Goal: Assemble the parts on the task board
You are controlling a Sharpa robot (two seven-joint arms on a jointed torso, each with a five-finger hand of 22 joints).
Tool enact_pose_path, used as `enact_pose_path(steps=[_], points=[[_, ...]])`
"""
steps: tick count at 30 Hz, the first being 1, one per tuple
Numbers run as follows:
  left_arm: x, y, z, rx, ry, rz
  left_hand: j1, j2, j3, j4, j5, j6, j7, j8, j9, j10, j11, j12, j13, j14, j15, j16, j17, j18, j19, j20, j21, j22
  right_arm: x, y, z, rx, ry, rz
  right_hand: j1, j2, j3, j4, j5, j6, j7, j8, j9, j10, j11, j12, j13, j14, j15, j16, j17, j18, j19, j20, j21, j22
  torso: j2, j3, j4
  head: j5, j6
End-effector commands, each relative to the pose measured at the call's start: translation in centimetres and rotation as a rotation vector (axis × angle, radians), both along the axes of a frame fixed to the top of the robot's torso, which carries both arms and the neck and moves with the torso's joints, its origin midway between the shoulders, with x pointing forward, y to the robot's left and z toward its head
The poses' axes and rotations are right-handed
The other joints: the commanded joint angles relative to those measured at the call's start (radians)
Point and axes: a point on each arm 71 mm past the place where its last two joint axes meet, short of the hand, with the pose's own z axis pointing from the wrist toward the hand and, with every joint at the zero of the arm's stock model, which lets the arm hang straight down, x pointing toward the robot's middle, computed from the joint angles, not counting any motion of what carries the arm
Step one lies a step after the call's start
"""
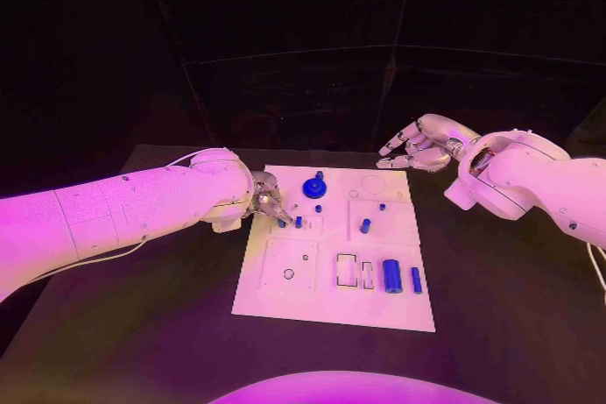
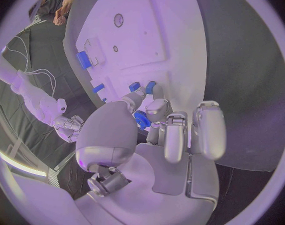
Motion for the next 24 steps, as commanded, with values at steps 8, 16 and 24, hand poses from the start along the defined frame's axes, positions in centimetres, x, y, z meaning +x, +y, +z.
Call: enact_pose_path(steps=[8,16,24], points=[[0.2,0.48,0.02,0.013,-0.006,0.018,-0.053,-0.016,-0.025,0.028,0.005,0.002,0.002,0.015,0.006,0.006,0.0,0.004,-0.001,0.104,-0.007,0.003,0.263,0.002,0.013,-0.01,0.005,0.023,-0.05,0.02,0.19,0.002,-0.008,0.006,-0.002,0.009,-0.007,-0.002,0.004,0.002,-0.001,0.006,-0.001,-0.005,0.001,-0.007,0.035,0.063,-0.004,-0.004,0.094,0.014,-0.004,0.0,-0.006,0.014,0.0,-0.0008,0.0005,-0.003,-0.001],[0.23,0.54,0.13,-0.007,-0.019,0.021,-0.121,-0.054,-0.102,0.068,0.005,-0.001,0.004,0.026,0.012,0.002,0.002,0.003,-0.005,0.104,-0.006,0.003,0.263,0.003,0.012,-0.009,0.002,0.023,-0.05,-0.02,0.19,0.002,-0.008,0.005,-0.003,0.009,-0.008,-0.001,0.004,0.002,-0.001,0.006,-0.001,-0.005,0.001,-0.007,0.035,0.063,-0.004,-0.004,0.094,0.014,-0.005,0.0,-0.007,0.014,0.0,-0.0008,0.0019,-0.002,-0.002],[0.21,0.98,0.47,-0.136,-0.038,0.059,-0.114,-0.061,-0.223,0.103,0.005,-0.081,0.031,-0.017,-0.011,-0.12,0.026,-0.165,-0.208,0.104,0.011,0.003,0.263,0.005,0.007,0.002,-0.013,0.008,-0.04,-0.09,0.2,0.002,-0.008,0.004,-0.003,0.009,-0.008,-0.001,0.004,0.002,-0.001,0.006,-0.001,-0.005,0.001,-0.007,0.035,0.063,-0.004,-0.004,0.094,0.014,-0.005,0.0,-0.007,0.014,-0.001,-0.001,0.0019,-0.003,-0.001]])
